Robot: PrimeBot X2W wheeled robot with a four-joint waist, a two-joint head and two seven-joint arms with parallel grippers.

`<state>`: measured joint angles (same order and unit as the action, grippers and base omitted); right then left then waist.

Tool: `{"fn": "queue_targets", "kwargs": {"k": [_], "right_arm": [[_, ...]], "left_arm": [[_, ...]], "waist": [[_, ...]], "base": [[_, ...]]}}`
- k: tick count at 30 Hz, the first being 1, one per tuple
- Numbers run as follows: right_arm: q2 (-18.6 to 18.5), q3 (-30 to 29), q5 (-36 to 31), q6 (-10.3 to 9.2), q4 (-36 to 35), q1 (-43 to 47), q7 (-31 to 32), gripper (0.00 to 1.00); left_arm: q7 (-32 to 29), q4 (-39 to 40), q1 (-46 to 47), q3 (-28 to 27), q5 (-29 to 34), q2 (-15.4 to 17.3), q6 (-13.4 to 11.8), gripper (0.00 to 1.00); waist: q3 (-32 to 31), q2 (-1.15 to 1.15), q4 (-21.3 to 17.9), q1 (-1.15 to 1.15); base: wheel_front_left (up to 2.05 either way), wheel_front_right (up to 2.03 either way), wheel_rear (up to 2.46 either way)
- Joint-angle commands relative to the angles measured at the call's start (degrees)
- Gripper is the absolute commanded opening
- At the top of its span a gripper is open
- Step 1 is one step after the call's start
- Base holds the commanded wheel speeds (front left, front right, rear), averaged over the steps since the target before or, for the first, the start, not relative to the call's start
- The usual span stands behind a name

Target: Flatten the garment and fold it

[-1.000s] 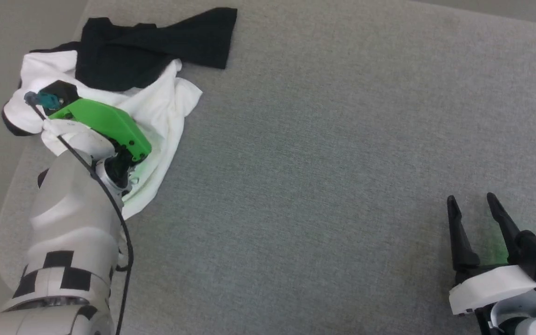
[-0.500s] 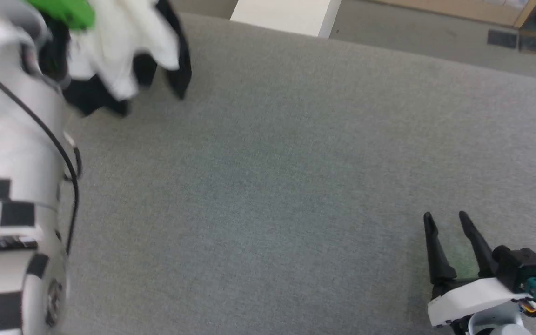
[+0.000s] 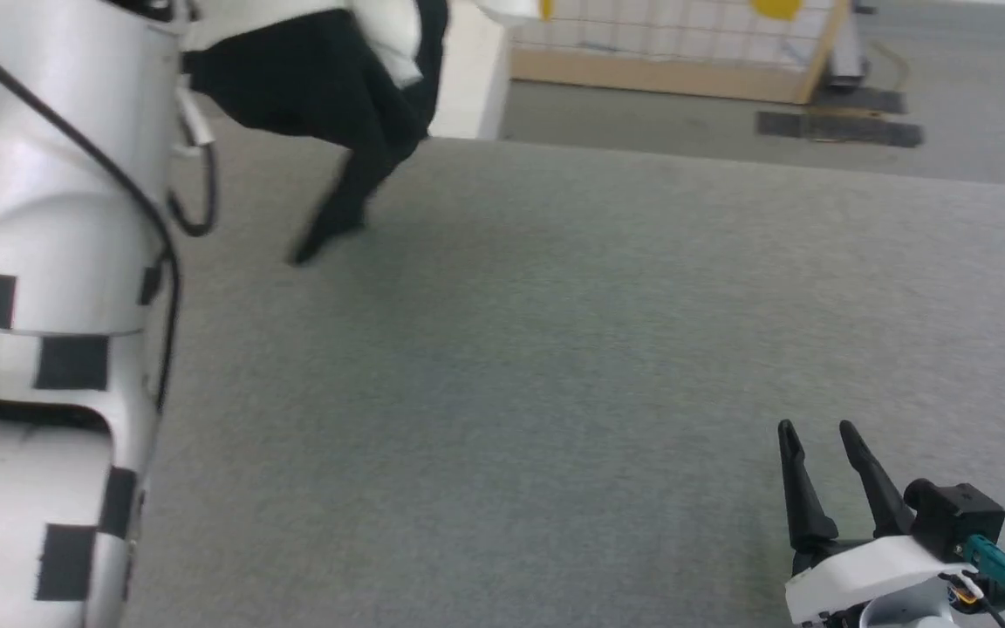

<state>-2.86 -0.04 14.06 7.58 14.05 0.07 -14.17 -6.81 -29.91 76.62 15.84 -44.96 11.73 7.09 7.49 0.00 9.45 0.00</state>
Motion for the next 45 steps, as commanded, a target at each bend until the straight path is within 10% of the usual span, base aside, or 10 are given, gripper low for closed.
{"fn": "queue_targets", "kwargs": {"k": [1,15,25,33,34,35,45], "right_arm": [[0.0,-0.1,0.3,-0.09,0.4,-0.6,-0.5,1.0],[0.0,-1.6,0.3,-0.09,0.2,1.7,-0.8,1.0],[0.0,-2.1,-1.1,-0.09,-0.2,3.0,-0.8,1.0],[0.0,-2.3,-0.6,-0.09,-0.1,3.3,-0.8,1.0],[0.0,-2.3,-0.5,-0.09,0.0,3.3,-0.8,1.0],[0.0,-2.1,-0.3,-0.09,0.1,3.3,-0.8,1.0],[0.0,-1.8,1.1,-0.09,0.4,3.4,-0.8,1.0]], "left_arm": [[-0.7,1.8,-0.2,0.7,-1.7,-0.9,0.4,0.0],[-7.0,8.0,-24.0,14.3,-5.1,-5.2,0.3,0.0],[-17.0,-0.3,-44.7,31.4,-0.7,-2.7,0.3,0.0],[-24.5,-2.3,-49.7,34.1,-4.2,-1.8,0.3,0.0],[-24.0,-1.6,-49.6,32.8,-5.5,-2.0,0.1,0.26],[-23.1,-0.6,-49.6,31.0,-7.0,-2.1,-0.1,1.0],[-3.6,10.8,-50.3,9.4,-16.2,1.1,-3.4,1.0]], "waist": [[-3.9,0.0,-5.7,0.0],[-4.9,0.0,-10.2,0.0],[-5.0,0.0,-10.2,0.0],[-5.8,0.0,-8.8,0.0],[-6.0,0.0,-8.6,0.0],[-6.4,0.0,-8.4,0.0],[-8.2,0.0,-7.5,0.0]], "base": [[0.0,0.0,0.0],[0.0,0.0,0.0],[0.0,0.0,0.0],[0.0,0.0,0.0],[0.0,0.0,0.0],[0.0,0.0,0.0],[0.0,0.0,0.0]]}}
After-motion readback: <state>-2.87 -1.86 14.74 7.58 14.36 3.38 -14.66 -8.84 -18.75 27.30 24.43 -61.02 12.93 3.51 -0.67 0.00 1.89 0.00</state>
